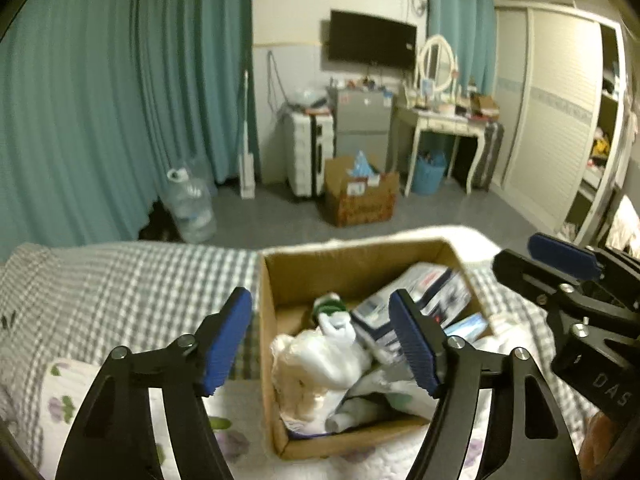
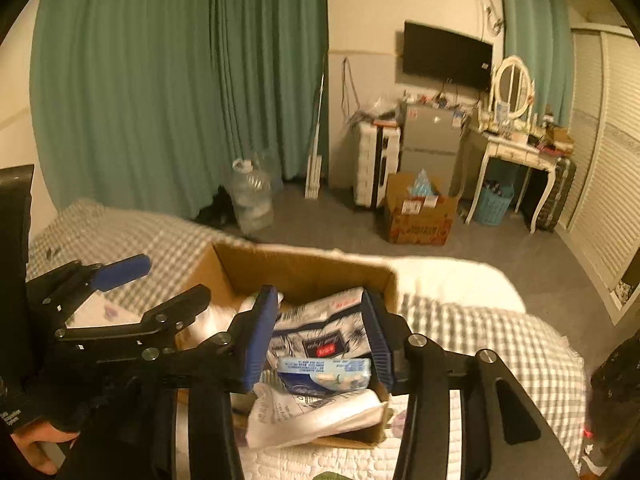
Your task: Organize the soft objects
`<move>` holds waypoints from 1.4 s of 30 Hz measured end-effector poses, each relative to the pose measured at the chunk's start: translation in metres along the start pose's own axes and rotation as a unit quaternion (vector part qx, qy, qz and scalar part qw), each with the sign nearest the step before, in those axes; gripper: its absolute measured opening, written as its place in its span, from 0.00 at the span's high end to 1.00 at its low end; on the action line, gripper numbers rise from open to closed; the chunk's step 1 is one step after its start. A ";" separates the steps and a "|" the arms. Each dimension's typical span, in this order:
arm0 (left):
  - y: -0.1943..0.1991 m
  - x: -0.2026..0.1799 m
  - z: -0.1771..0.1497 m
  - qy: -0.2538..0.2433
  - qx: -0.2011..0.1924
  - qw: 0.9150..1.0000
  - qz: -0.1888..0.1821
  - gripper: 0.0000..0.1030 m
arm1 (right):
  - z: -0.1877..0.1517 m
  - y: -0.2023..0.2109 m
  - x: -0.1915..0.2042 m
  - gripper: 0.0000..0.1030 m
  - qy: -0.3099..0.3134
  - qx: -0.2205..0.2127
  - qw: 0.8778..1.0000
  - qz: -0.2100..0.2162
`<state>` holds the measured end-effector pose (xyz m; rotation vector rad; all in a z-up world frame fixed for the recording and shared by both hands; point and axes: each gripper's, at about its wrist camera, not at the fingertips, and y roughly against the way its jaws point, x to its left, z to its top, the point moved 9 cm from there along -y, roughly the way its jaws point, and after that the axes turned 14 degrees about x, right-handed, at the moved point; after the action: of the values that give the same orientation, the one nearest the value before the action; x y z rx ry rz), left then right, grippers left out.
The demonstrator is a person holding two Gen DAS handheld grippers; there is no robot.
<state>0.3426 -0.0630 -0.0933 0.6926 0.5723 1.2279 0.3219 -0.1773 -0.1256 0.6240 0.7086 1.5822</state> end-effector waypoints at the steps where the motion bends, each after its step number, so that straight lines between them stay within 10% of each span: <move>1: 0.010 0.001 0.002 0.002 -0.006 1.000 -0.002 0.30 | 0.003 0.013 -0.001 0.53 -0.002 -0.009 1.000 -0.002; 14: 0.179 0.007 0.011 0.021 -0.120 0.992 0.010 0.09 | 0.016 0.199 0.019 0.07 -0.001 -0.138 0.990 -0.037; 23: 0.260 0.024 -0.018 0.042 -0.166 0.985 0.014 0.09 | -0.009 0.297 0.037 0.00 -0.006 -0.188 0.981 -0.054; 42: 0.254 0.032 -0.099 0.055 -0.167 0.984 0.037 0.00 | -0.092 0.296 0.063 0.00 -0.011 -0.148 0.987 -0.059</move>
<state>0.1154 0.0307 0.0280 0.3683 0.4192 1.3979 0.0500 -0.1473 0.0330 0.3731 0.4722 1.5308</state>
